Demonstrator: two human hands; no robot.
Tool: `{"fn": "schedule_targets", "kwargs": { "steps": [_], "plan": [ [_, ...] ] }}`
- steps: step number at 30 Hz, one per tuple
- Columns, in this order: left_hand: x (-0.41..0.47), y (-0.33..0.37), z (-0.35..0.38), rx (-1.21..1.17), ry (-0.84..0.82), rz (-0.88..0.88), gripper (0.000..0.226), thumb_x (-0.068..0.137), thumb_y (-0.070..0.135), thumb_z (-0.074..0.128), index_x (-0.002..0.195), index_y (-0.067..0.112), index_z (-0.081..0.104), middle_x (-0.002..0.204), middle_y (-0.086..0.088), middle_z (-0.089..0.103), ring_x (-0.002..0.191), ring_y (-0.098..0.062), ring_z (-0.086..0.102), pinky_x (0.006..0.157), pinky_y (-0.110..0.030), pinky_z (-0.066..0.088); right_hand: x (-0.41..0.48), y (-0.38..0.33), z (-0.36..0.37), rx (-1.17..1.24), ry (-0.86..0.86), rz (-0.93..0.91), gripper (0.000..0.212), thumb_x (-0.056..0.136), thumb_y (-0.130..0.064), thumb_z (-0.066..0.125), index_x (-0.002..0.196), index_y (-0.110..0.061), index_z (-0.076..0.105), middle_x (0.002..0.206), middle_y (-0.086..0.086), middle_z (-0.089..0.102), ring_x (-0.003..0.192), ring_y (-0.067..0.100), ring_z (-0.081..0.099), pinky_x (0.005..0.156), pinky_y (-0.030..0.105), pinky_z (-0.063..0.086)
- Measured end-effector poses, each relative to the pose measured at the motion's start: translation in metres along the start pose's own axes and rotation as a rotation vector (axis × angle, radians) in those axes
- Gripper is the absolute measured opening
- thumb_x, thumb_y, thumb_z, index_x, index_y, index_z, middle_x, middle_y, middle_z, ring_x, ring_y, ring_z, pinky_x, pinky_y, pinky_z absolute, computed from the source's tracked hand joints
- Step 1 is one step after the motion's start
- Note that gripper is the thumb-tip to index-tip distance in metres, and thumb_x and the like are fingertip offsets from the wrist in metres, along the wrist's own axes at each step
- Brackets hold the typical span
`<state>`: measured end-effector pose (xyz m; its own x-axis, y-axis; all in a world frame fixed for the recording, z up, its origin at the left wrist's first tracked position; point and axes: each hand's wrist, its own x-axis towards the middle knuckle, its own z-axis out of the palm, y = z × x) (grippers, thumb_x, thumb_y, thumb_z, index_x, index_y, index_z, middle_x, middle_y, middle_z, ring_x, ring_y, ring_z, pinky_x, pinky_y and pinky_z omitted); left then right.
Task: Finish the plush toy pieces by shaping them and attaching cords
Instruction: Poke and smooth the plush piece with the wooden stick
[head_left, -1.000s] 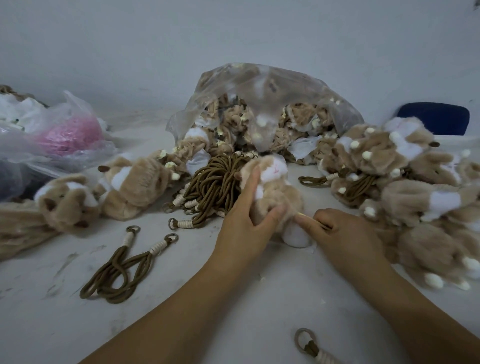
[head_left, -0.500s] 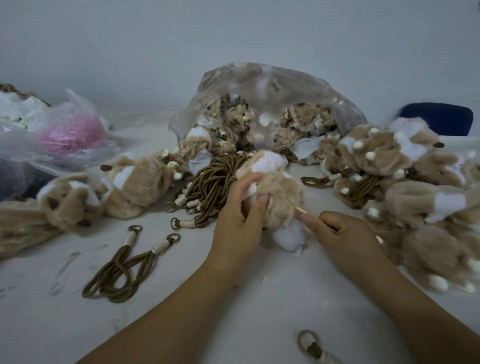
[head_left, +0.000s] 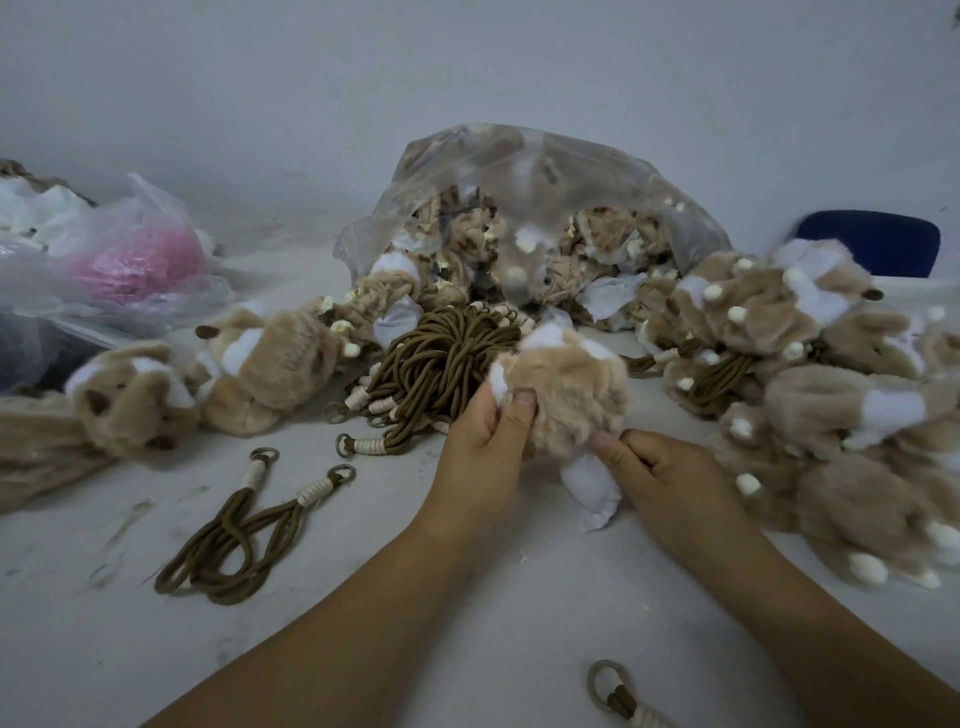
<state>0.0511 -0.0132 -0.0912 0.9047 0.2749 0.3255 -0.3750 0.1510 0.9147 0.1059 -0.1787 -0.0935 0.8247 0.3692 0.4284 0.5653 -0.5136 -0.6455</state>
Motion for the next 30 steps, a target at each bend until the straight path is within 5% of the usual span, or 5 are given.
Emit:
{"fn": "schedule_targets", "kwargs": {
  "steps": [7,18,22,30],
  "plan": [
    [0.002,0.001,-0.004,-0.033,0.061,0.030,0.024,0.096,0.033,0.050,0.113,0.037,0.066,0.117,0.005,0.071,0.114,-0.016,0.066,0.093,-0.034,0.054,0.005,0.011,-0.009,-0.090,0.002,-0.010,0.059,0.073,-0.072,0.039,0.052,-0.017,0.030,0.047,-0.005,0.033,0.046,0.008,0.037,0.048,0.023,0.030],
    [-0.003,0.006,-0.007,0.295,0.046,0.083,0.024,0.104,0.031,0.046,0.108,0.046,0.064,0.103,0.024,0.070,0.100,0.006,0.064,0.077,-0.009,0.048,0.005,0.008,-0.013,-0.154,-0.061,-0.033,0.059,0.074,-0.073,0.032,0.052,-0.019,0.035,0.049,-0.007,0.042,0.051,0.008,0.043,0.055,0.028,0.035],
    [-0.001,0.003,-0.010,0.312,0.088,0.090,0.026,0.102,0.031,0.048,0.123,0.036,0.062,0.109,0.026,0.067,0.105,0.006,0.061,0.079,-0.008,0.046,0.005,0.008,-0.014,-0.205,-0.055,-0.049,0.060,0.076,-0.073,0.029,0.053,-0.017,0.034,0.050,-0.005,0.042,0.053,0.007,0.044,0.053,0.027,0.033],
    [-0.001,0.004,-0.008,0.259,0.080,0.042,0.028,0.095,0.033,0.047,0.107,0.051,0.065,0.106,0.022,0.070,0.102,0.003,0.063,0.081,-0.018,0.049,0.006,0.010,-0.014,-0.219,-0.064,-0.012,0.060,0.077,-0.074,0.031,0.053,-0.019,0.030,0.050,-0.008,0.040,0.052,0.009,0.042,0.053,0.034,0.036]
  ]
}}
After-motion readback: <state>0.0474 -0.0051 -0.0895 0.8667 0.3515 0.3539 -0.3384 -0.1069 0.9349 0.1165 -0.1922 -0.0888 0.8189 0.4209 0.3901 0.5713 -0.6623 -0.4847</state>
